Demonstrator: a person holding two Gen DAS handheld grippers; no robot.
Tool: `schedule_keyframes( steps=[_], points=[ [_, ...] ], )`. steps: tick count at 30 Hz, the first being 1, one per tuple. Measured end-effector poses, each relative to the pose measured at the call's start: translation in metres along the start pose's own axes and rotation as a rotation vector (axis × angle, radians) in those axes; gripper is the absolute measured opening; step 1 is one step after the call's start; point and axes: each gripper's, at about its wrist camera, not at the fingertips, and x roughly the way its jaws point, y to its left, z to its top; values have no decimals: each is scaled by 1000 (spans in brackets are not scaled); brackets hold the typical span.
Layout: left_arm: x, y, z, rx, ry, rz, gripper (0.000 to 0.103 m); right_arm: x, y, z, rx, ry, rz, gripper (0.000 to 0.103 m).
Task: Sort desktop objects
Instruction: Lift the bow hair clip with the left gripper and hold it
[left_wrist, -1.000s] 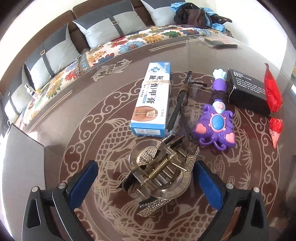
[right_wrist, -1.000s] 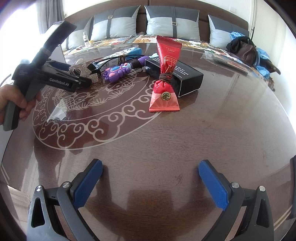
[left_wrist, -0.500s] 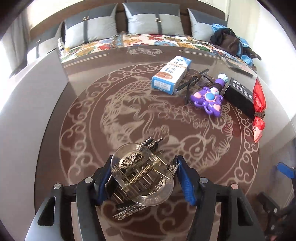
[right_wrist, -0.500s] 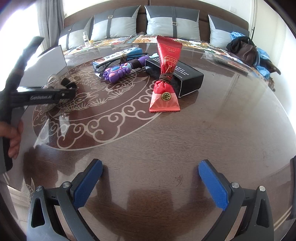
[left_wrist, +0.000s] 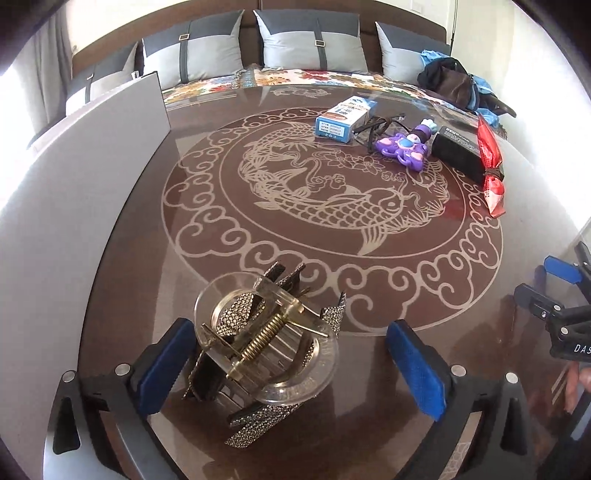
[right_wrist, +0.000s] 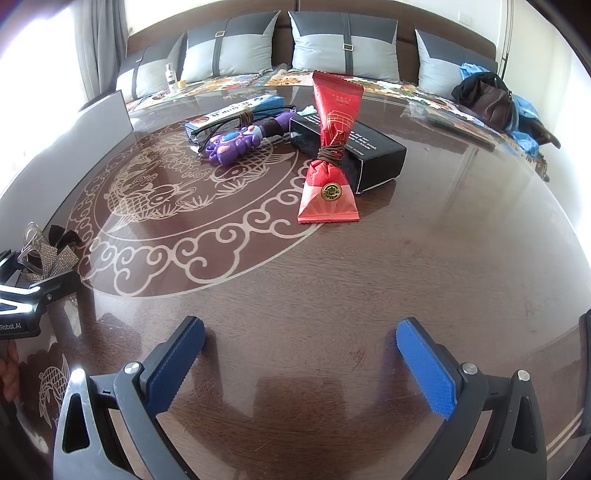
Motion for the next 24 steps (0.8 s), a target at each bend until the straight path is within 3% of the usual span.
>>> schedule_keyframes(
  steps=[24],
  points=[
    [-2,0,-3,-3,-4,4,103,-1,0,0,0,0,0,103]
  ],
)
